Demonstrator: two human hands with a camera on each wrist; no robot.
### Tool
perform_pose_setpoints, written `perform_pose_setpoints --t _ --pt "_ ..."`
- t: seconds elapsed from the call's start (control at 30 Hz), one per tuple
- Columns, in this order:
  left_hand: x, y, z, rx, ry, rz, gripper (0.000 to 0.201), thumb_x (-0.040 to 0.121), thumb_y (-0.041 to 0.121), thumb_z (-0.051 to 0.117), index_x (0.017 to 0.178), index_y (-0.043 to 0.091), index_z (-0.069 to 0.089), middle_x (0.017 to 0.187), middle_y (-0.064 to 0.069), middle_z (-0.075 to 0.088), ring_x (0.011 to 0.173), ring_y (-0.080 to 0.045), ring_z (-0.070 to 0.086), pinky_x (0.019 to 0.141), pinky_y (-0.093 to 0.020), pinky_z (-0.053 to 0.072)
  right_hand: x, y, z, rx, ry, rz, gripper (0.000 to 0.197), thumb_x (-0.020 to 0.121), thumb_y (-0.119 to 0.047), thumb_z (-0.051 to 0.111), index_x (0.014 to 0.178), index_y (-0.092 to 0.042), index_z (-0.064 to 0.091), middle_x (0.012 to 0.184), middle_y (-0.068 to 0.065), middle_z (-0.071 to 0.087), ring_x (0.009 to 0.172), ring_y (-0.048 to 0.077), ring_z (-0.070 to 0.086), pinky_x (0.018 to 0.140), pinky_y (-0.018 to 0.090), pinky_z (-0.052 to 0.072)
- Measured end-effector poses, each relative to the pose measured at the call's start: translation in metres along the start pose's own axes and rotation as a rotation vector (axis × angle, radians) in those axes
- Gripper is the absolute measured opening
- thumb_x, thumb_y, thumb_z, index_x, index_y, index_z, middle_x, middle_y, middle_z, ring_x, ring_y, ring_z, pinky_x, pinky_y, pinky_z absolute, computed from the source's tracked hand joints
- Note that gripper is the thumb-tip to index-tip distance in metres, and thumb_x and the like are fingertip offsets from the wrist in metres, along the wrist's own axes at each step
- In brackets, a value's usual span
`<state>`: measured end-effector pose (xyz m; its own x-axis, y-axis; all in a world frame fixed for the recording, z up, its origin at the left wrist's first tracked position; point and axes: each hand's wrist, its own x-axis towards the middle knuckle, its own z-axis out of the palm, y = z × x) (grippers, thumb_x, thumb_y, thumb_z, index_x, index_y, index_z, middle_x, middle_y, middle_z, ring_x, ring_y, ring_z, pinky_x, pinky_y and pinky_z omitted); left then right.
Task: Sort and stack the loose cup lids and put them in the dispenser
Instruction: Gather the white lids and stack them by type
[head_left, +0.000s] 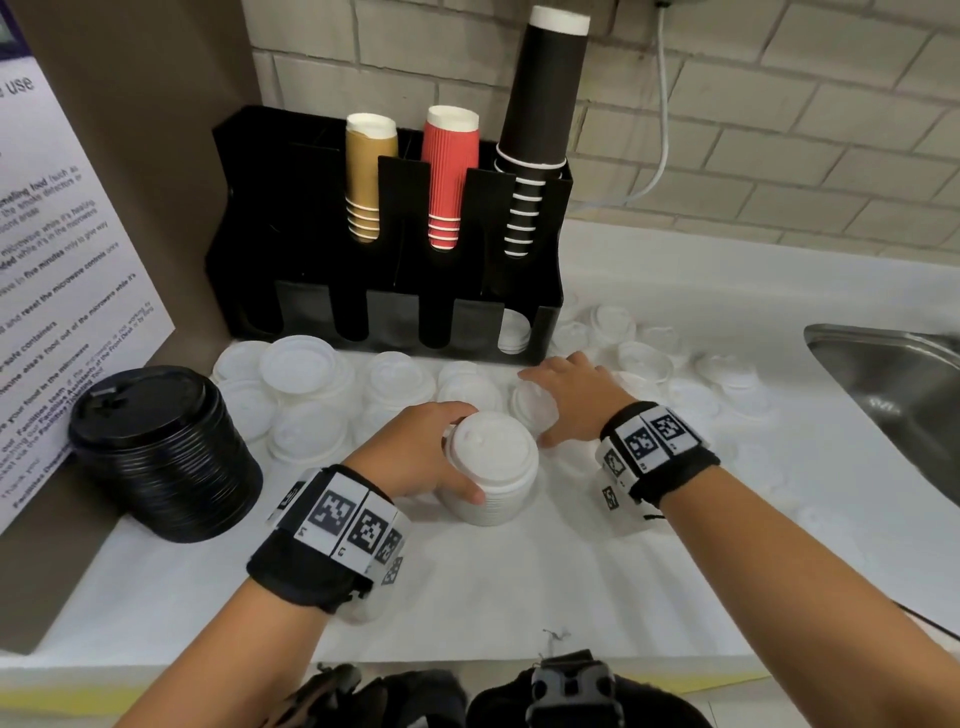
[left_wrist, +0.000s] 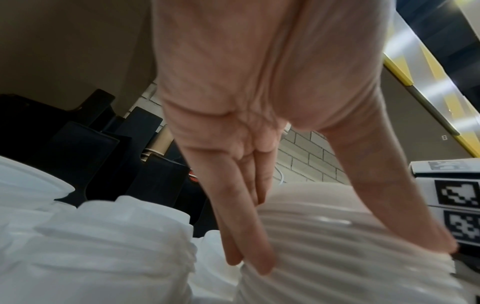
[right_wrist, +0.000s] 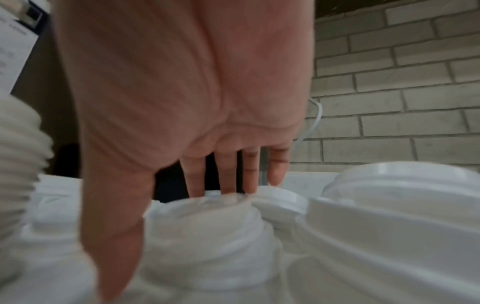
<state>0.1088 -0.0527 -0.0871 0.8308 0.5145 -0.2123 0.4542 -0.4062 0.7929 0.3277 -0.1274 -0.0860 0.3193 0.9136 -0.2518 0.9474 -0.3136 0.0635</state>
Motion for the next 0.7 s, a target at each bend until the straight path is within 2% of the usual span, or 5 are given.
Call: perform_pose_setpoints --t 0.13,0.3,0.5,0.6,0.7 --pt "0.000 -0.001 0.000 -0.012 -0.005 -0.003 0.074 0.056 0.015 0.092 0.122 0.028 0.060 0.115 0.015 0.063 0.111 -0.012 0.057 0.099 -0.033 0.047 -0.005 0.005 -0.005 -0.032 0.009 -0.023 0.088 0.066 -0.046 0.078 0.141 -0.036 0.032 0.140 -0.001 0.041 0.123 0.023 0.033 0.099 0.040 0.028" --pt "-0.001 -0.002 -0.001 -0.020 -0.010 -0.009 0.076 0.056 0.016 0.092 0.123 0.028 0.059 0.116 0.015 0.062 0.112 -0.012 0.056 0.100 -0.033 0.046 -0.024 0.024 -0.022 -0.034 -0.209 0.043 0.099 0.051 -0.056 0.084 0.135 -0.041 0.034 0.128 -0.006 0.038 0.112 0.020 0.028 0.084 0.034 0.026" --pt "0.000 0.000 -0.001 -0.004 -0.005 -0.013 0.075 0.056 0.016 0.093 0.121 0.031 0.059 0.115 0.015 0.062 0.111 -0.012 0.057 0.097 -0.033 0.048 -0.002 0.012 -0.021 -0.012 -0.066 -0.005 0.073 0.080 -0.053 0.065 0.143 -0.031 0.034 0.144 -0.001 0.041 0.128 0.025 0.031 0.101 0.043 0.027" --pt "-0.001 0.000 0.000 0.010 -0.001 -0.010 0.075 0.056 0.017 0.093 0.121 0.031 0.058 0.115 0.016 0.062 0.109 -0.011 0.057 0.094 -0.030 0.048 0.009 0.000 -0.014 -0.126 -0.082 -0.035 0.077 0.081 -0.048 0.065 0.147 -0.038 0.026 0.149 -0.003 0.038 0.129 0.025 0.030 0.100 0.043 0.026" --pt "-0.002 0.000 0.000 0.001 0.001 -0.012 0.077 0.056 0.016 0.093 0.124 0.028 0.058 0.117 0.014 0.062 0.111 -0.012 0.057 0.097 -0.033 0.048 0.016 -0.001 -0.013 -0.136 -0.110 -0.027 0.070 0.084 -0.039 0.065 0.144 -0.044 0.029 0.146 -0.002 0.041 0.126 0.026 0.029 0.095 0.041 0.026"
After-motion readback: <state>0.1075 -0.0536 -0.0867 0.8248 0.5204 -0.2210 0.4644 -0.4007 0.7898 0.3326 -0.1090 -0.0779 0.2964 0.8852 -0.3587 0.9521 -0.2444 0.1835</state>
